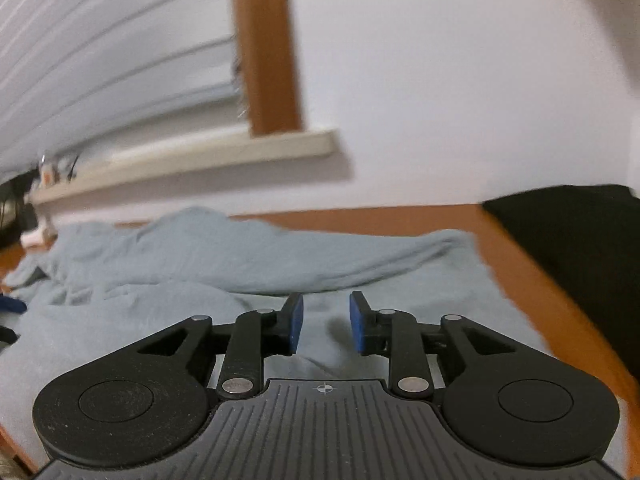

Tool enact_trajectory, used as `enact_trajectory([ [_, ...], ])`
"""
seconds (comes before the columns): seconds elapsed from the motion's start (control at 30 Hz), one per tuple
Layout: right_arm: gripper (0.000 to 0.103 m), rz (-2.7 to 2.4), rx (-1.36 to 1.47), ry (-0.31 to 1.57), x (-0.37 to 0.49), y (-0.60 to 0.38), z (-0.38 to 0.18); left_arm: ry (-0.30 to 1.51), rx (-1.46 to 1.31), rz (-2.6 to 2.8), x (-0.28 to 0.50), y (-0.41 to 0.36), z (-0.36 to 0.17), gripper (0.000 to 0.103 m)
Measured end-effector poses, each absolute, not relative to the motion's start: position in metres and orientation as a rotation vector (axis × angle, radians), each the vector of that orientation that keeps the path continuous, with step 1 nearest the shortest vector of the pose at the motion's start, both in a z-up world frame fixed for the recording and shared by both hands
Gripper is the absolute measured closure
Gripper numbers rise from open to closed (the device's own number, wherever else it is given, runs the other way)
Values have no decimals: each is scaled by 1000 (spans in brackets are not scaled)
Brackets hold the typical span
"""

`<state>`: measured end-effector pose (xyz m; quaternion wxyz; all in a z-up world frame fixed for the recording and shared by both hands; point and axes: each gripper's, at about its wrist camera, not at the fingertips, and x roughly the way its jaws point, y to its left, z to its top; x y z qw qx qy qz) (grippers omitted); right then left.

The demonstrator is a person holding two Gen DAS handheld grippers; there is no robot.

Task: Fold clothes

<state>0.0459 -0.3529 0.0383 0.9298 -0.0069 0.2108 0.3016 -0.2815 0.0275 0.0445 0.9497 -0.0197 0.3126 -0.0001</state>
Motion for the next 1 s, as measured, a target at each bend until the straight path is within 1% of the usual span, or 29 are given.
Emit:
enact_trajectory([
  [0.07, 75, 625, -4, 425, 36, -376, 32, 617, -56, 1, -280, 27, 51, 29],
  [0.1, 71, 636, -16, 436, 32, -384, 26, 598, -51, 2, -278, 24, 55, 27],
  [0.17, 67, 602, -86, 458, 25, -392, 15, 563, -37, 0, -270, 20, 63, 24],
  [0.23, 67, 546, -133, 461, 21, -403, 8, 537, -29, -7, -257, 17, 68, 23],
  [0.3, 68, 542, -80, 447, 20, -416, 7, 514, -25, -18, -242, 15, 71, 21],
  [0.37, 68, 543, -80, 449, 16, -421, 8, 507, -34, -25, -227, 19, 66, 17],
  [0.47, 68, 553, -143, 476, 14, -414, 16, 579, -75, -25, -210, 27, 56, 17],
  [0.7, 64, 605, -164, 481, 12, -383, 16, 672, -78, -45, -209, 22, 42, 16],
  [0.8, 63, 626, -174, 484, 11, -370, 16, 709, -50, -34, -210, 17, 37, 18],
  [0.93, 62, 649, -179, 487, 11, -367, 16, 714, -18, -23, -216, 12, 35, 18],
  [1.0, 60, 659, -179, 489, 11, -369, 16, 707, -16, -22, -220, 11, 35, 18],
])
